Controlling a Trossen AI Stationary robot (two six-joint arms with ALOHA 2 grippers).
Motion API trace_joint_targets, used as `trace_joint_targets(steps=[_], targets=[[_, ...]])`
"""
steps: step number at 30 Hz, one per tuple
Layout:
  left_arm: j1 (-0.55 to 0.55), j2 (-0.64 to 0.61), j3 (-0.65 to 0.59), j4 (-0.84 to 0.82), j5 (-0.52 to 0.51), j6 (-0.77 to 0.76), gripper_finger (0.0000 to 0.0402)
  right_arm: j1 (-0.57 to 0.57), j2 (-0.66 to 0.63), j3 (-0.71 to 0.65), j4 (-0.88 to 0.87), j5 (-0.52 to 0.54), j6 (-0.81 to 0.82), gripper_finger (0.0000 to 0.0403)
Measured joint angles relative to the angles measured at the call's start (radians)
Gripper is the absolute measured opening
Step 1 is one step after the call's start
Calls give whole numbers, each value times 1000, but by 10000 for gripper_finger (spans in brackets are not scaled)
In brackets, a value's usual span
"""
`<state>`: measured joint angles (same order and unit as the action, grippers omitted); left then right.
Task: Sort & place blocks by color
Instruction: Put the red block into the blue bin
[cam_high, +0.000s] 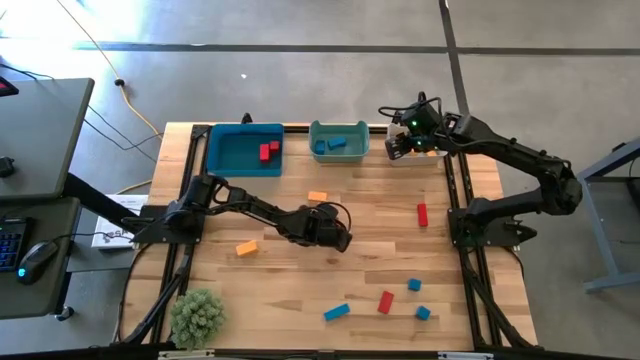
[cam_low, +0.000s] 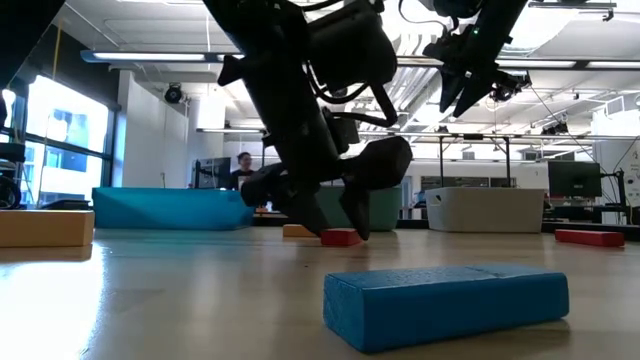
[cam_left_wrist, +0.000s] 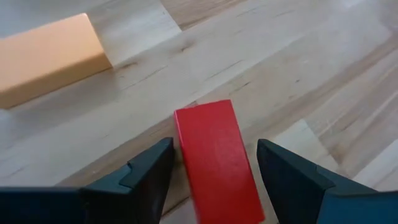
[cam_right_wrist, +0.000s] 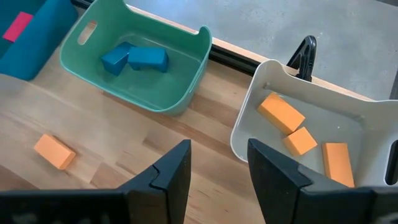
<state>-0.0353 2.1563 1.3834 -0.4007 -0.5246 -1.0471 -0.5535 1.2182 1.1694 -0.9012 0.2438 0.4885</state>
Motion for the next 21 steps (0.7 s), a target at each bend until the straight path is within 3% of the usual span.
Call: trace_joint_targets(steps=[4, 11, 21], targets=[[4, 2, 0, -26, -9, 47, 194, 0, 0, 0, 0, 0, 0, 145], [8, 1, -1, -35, 8, 159, 105, 0, 0, 0, 0, 0, 0, 145], [25, -44, -1, -34, 172, 345, 105, 0, 0, 0, 0, -18, 0, 145]])
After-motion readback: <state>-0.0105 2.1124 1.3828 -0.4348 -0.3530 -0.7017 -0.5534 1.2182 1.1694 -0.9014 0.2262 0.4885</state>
